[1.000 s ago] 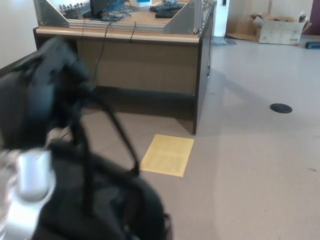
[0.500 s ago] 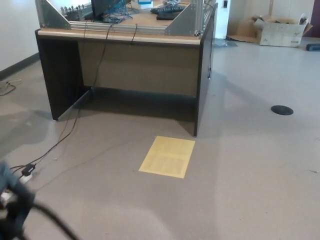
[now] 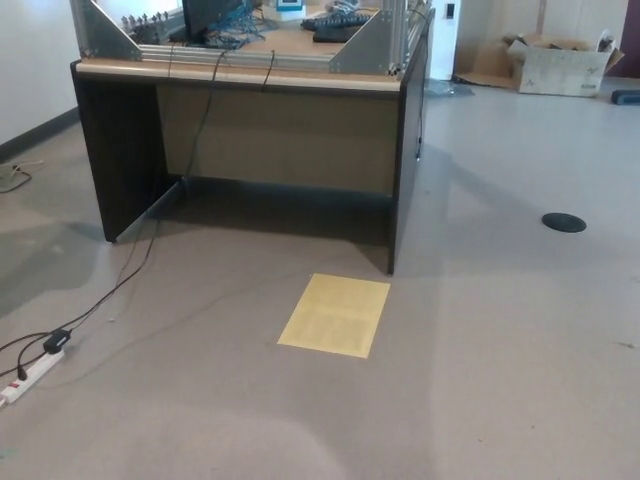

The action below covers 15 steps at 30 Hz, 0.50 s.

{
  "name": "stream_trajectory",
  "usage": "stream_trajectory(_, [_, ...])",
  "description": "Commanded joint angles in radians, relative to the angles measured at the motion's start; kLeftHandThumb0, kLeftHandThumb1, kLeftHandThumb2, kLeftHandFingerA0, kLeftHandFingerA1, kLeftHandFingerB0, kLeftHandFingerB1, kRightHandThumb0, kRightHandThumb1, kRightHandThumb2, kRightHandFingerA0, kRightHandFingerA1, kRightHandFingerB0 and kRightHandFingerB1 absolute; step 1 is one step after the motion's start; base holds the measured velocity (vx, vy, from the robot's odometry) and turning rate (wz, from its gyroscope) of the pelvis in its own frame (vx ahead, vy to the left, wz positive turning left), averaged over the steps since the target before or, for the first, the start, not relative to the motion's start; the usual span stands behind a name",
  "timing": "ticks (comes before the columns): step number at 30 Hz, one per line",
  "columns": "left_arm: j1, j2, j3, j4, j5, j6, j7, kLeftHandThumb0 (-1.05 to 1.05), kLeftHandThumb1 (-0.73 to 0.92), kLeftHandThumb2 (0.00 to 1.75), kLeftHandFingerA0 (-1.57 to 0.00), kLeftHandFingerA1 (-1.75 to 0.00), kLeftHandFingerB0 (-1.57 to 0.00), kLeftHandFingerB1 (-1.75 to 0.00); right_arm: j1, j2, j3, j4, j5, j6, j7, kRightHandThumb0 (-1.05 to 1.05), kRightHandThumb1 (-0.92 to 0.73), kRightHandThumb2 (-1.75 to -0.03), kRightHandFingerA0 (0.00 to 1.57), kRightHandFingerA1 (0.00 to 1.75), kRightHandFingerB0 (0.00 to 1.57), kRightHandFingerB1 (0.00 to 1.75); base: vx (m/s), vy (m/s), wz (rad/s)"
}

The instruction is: A person hands over a black lunchbag to the robot and the robot uses its left hand to grab the strips of the lunchbag, the gives it back to the person.

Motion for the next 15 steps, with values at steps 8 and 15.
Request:
stream_trajectory(8, [-0.040,0.102,0.057,-0.040,0.097,-0.195,0.258,-0.16,0.45,0.83,-1.19,-1.41,-0.98,-1.30,-0.012,-0.018,-0.005,0.011,-0.006,-0.014,-0.014,-0.67,-0.74,-0.64,0.55,0.44,0.50,0.41,0.00,0.000,0.00])
stream_trajectory(15, [-0.260,0.177,0.043,-0.071,0.077,-0.161,0.185,-0.17,0.45,0.84,-1.23,-1.42,-1.04,-1.32,-0.003,-0.019,-0.009,0.014,-0.002,-0.021,-0.017,-0.68,-0.74,-0.63,0.55,0.45,0.50,0.42,0.00,0.000,0.00])
